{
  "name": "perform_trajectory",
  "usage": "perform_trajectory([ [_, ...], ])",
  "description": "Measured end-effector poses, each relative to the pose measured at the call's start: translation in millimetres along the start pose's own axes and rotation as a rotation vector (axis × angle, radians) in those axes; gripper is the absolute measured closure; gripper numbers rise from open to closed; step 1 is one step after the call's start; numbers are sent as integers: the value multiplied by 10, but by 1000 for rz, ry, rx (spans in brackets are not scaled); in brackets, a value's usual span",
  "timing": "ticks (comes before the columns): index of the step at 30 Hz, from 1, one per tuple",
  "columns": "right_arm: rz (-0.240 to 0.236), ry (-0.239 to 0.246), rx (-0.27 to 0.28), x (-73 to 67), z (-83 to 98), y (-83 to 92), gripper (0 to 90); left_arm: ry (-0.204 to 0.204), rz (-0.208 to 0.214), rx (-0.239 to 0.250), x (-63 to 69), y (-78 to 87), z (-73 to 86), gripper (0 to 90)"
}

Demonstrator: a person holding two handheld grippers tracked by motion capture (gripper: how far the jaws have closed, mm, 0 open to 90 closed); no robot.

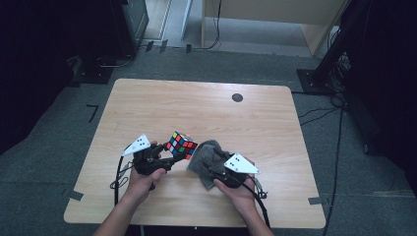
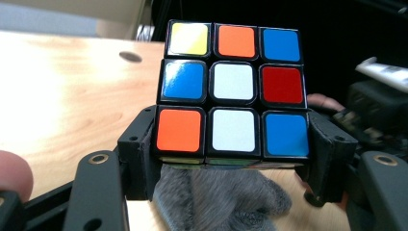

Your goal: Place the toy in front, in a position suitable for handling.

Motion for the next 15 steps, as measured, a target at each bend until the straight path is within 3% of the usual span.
perform_trajectory([
  [3,-19,76,51,-66,-94,35,318,23,17,-17,3,-18,5,342],
  [6,-55,158,88,-176,-135,36,281,18,41,-39,61,-51,5,342],
  [10,-80,208,90,-275,-101,11,259,25,77,-61,158,-94,11,342],
  [12,-56,271,98,-307,-96,-1,241,23,95,-78,195,-113,22,342],
  [14,-47,292,104,-320,-100,1,240,22,108,-97,227,-135,31,342],
  [15,-41,337,110,-353,-99,-3,238,23,114,-105,238,-145,36,342],
])
Point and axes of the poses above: each handheld gripper's, and its own axes: y roughly backward along the jaws, z roughly out of its underside, x roughly to its right, the point moved 6 cm from there along -y, roughly forward along the jaws, and after that the axes turned 2 degrees about z, right-handed, at the moved point
